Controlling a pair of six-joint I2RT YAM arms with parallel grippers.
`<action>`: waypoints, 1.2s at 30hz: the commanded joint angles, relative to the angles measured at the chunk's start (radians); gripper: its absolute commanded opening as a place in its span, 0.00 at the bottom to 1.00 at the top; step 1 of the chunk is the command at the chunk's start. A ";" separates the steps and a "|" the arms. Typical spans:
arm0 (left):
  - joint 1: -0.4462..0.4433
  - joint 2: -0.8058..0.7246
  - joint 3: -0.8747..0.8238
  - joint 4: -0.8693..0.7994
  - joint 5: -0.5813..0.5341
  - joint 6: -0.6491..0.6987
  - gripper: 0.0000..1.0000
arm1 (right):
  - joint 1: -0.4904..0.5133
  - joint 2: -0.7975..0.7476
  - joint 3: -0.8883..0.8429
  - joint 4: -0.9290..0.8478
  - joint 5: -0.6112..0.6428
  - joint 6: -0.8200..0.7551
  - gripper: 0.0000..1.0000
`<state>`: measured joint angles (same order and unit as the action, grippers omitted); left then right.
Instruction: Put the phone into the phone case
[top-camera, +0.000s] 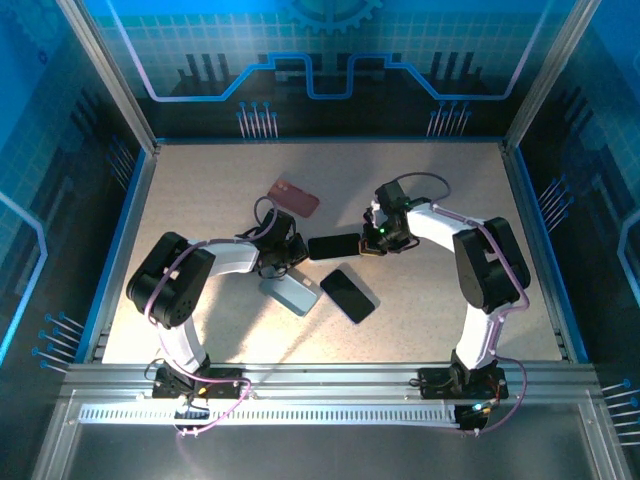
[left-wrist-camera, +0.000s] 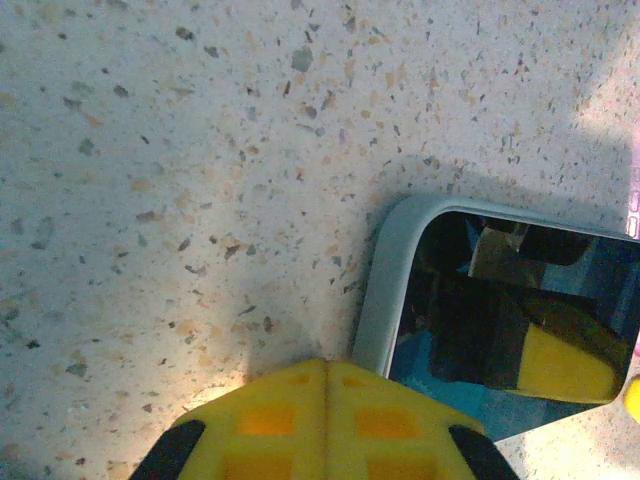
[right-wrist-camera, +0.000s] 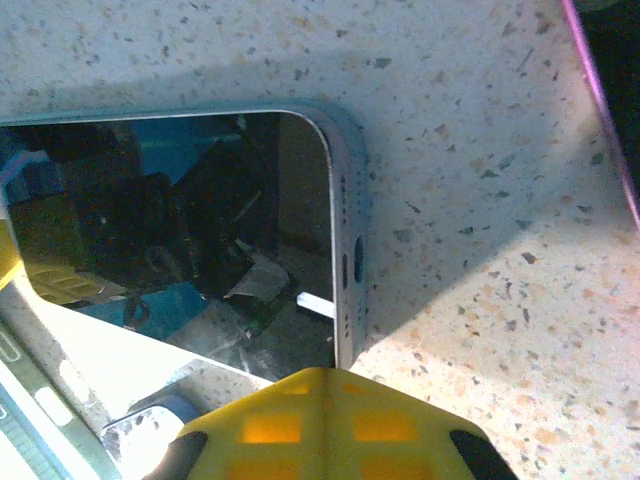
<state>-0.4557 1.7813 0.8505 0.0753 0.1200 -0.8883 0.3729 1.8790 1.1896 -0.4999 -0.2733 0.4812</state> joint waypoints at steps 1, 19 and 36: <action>-0.006 -0.001 0.015 -0.043 -0.036 0.015 0.00 | 0.013 0.044 0.018 0.000 -0.018 0.002 0.00; -0.008 0.015 0.017 -0.032 -0.033 0.012 0.00 | 0.124 0.153 -0.038 -0.003 0.070 -0.007 0.00; -0.007 0.028 0.017 -0.035 -0.037 0.004 0.00 | 0.191 0.276 -0.094 0.053 0.055 0.025 0.00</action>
<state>-0.4568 1.7817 0.8505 0.0738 0.1162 -0.8886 0.4465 1.9110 1.2037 -0.5137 -0.1444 0.4870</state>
